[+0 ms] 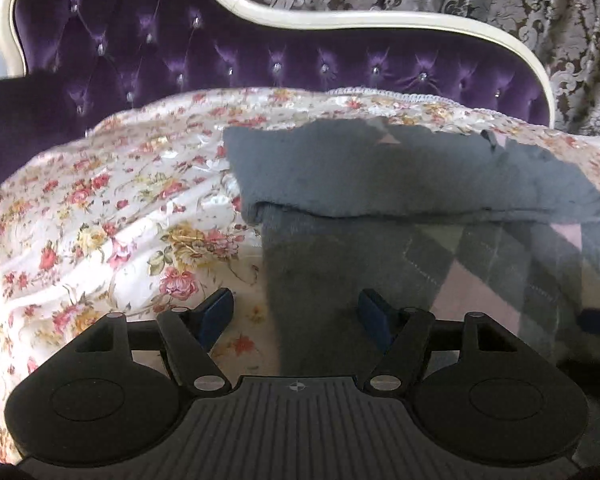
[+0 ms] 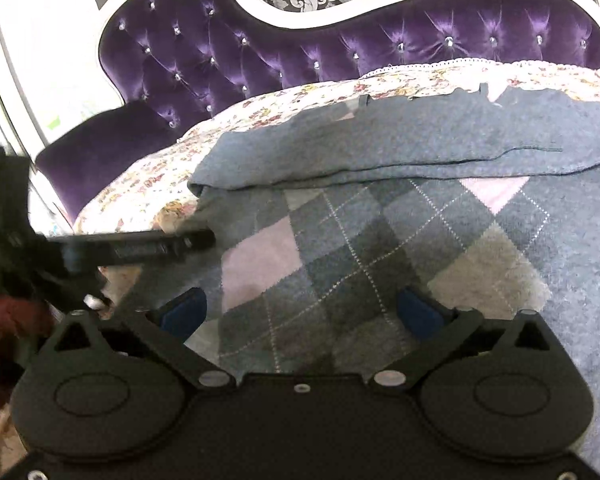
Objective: Fold small clothes
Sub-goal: 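Open the left tool and withdraw it from the folded sleeve, then close the right tool on the sweater hem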
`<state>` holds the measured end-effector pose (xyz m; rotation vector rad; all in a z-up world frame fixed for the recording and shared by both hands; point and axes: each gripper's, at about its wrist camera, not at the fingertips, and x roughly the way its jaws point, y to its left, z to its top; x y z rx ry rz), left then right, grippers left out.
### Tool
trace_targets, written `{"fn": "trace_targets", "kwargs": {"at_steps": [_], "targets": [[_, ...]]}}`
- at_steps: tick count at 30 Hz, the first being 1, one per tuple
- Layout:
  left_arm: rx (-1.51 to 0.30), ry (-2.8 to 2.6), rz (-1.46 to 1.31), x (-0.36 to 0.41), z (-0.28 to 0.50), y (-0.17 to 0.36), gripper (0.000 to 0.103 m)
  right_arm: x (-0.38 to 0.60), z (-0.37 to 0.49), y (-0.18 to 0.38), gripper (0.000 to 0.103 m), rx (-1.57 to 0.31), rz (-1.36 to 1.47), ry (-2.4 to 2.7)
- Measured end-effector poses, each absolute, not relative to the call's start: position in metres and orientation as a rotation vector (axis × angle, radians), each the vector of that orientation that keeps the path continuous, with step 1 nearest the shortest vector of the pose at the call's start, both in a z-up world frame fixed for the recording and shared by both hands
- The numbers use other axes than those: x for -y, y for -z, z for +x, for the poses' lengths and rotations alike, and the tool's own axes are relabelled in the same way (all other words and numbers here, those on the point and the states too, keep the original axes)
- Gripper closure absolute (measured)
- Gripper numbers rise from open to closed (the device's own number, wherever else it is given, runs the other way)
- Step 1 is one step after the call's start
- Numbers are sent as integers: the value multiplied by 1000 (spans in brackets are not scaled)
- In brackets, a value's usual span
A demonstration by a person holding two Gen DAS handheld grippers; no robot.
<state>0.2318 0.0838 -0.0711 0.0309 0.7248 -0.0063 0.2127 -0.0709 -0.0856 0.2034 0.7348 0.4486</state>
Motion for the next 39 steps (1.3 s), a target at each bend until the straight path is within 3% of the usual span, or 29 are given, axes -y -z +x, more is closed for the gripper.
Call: {"fn": "trace_targets", "kwargs": {"at_steps": [1, 3, 12, 18, 24, 29, 31, 39], "targets": [[-723, -1, 37, -83, 229, 72, 31, 74, 213, 83, 25, -737, 217, -450], [-721, -6, 42, -83, 227, 73, 29, 84, 213, 76, 41, -727, 261, -460], [-717, -5, 29, -83, 224, 76, 27, 147, 261, 40, 39, -569, 219, -200], [-716, -6, 24, -84, 222, 76, 26, 174, 315, 52, 30, -612, 178, -59], [-717, -5, 22, -84, 223, 76, 25, 183, 335, 68, 30, -647, 206, -65], [-717, -5, 22, -85, 223, 76, 25, 181, 342, 75, 51, -684, 252, -91], [-717, -5, 22, -85, 223, 76, 24, 179, 344, 74, 84, -686, 252, -96], [-718, -8, 19, -86, 223, 76, 23, 182, 310, 18, 85, -537, 217, -109]]}}
